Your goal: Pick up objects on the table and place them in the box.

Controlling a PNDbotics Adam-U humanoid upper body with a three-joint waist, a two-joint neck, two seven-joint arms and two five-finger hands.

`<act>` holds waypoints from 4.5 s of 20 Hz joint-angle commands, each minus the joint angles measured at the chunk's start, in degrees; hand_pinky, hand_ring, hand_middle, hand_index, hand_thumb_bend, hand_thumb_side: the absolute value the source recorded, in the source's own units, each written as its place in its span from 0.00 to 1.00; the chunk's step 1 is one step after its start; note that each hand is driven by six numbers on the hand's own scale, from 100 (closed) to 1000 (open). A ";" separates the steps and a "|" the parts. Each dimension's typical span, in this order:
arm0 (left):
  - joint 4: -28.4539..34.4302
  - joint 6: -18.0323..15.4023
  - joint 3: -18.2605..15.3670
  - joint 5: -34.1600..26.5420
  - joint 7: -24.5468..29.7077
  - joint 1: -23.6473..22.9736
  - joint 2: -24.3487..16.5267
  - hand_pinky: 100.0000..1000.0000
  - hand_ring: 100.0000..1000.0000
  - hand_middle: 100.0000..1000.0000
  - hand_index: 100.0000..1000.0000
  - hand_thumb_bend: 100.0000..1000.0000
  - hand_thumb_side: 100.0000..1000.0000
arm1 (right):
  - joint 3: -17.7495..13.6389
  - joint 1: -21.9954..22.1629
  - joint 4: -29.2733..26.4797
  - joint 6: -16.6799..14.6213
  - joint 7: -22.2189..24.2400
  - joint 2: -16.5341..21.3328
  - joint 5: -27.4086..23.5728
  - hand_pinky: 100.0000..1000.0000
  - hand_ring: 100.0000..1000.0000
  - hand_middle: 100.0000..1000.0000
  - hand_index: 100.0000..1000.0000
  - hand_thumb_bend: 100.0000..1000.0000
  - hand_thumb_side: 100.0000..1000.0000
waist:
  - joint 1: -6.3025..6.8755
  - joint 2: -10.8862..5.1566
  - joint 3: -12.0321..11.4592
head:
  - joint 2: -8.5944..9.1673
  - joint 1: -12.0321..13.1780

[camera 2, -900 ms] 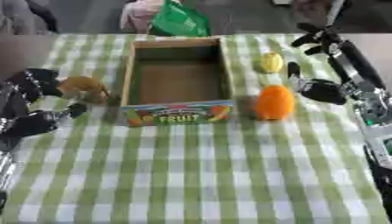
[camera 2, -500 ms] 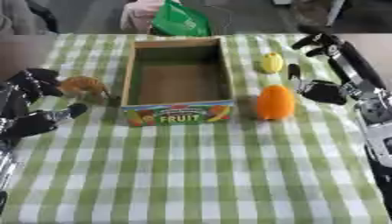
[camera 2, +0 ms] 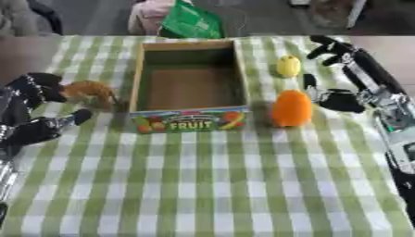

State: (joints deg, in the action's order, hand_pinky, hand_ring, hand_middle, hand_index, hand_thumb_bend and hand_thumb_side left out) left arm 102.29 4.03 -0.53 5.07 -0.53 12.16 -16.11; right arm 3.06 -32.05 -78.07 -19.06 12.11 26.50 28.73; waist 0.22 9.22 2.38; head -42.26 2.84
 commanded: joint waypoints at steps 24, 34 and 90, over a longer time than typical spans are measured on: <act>0.69 -0.15 0.06 -0.13 0.38 0.53 -0.80 0.64 0.47 0.47 0.64 0.80 0.04 | 5.12 -3.64 10.79 -8.46 15.22 2.24 16.28 0.73 0.86 0.72 0.95 0.00 0.30 | -0.05 -0.81 -0.34 | -0.17 -0.43; 0.71 -0.13 0.06 -0.14 0.34 0.54 -0.82 0.64 0.47 0.47 0.64 0.80 0.04 | 2.90 -3.74 7.78 -7.50 16.02 2.12 20.82 0.66 0.76 0.56 0.61 0.00 0.28 | 0.01 -0.88 -0.21 | -0.14 -0.27; 0.70 -0.24 1.66 -0.89 1.88 1.86 0.23 0.64 0.47 0.47 0.64 0.79 0.04 | 4.78 -26.15 29.04 -11.44 -7.74 -16.29 33.41 0.60 0.68 0.49 0.52 0.00 0.18 | 1.07 -0.98 -3.63 | 0.63 -3.14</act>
State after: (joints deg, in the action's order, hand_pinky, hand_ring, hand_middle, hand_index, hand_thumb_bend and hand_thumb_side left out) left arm 102.26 3.82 1.25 4.46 1.21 13.17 -15.56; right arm 7.83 -56.77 -48.50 -29.94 4.27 9.87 61.41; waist 1.27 9.14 -1.23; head -42.22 -0.16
